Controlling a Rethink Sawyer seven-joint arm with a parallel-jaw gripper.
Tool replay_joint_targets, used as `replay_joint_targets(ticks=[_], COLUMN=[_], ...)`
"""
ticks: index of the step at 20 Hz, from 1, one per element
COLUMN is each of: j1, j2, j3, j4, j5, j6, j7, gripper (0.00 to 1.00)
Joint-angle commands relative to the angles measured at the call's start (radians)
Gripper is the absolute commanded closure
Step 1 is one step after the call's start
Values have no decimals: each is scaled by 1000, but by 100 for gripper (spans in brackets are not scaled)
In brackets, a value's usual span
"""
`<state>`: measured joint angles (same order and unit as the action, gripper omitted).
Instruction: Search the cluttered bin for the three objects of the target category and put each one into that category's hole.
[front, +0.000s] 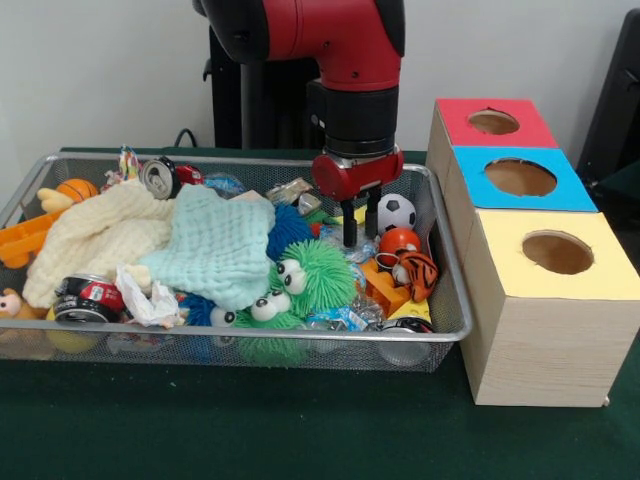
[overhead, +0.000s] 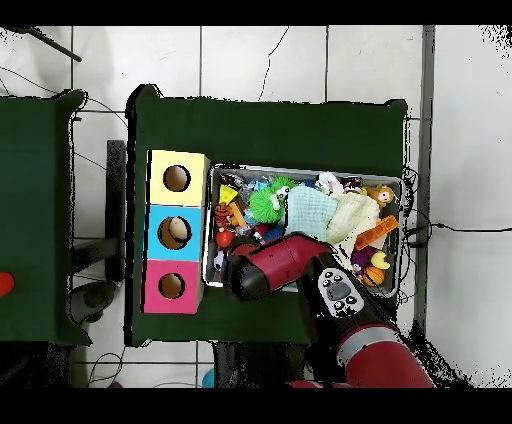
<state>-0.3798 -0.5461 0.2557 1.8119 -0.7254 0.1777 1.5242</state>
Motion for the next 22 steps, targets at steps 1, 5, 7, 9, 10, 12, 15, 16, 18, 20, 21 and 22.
replay_joint_targets(ticks=[1, 5, 7, 9, 10, 12, 15, 16, 18, 20, 21, 22], j1=[-16, -15, -13, -12, -12, -13, -15, -15, -23, -33, -36, -40], j2=[184, 185, 188, 189, 189, 189, 188, 186, 176, 161, 152, 140], j3=[11, 10, 7, 5, 4, 5, 8, 9, 17, 29, 33, 40], j4=[-153, -155, -157, -158, -158, -157, -156, -155, -145, -131, -123, -114], j5=[-77, -79, -81, -80, -81, -80, -80, -79, -73, -65, -61, -55], j6=[-3, -5, -8, -10, -10, -8, -7, -5, 6, 21, 27, 38], j7=[12, 12, 14, 16, 17, 15, 14, 13, 7, -1, -4, -9], gripper=[100, 100, 100, 100, 100, 100, 100, 100, 100, 100, 100, 100])
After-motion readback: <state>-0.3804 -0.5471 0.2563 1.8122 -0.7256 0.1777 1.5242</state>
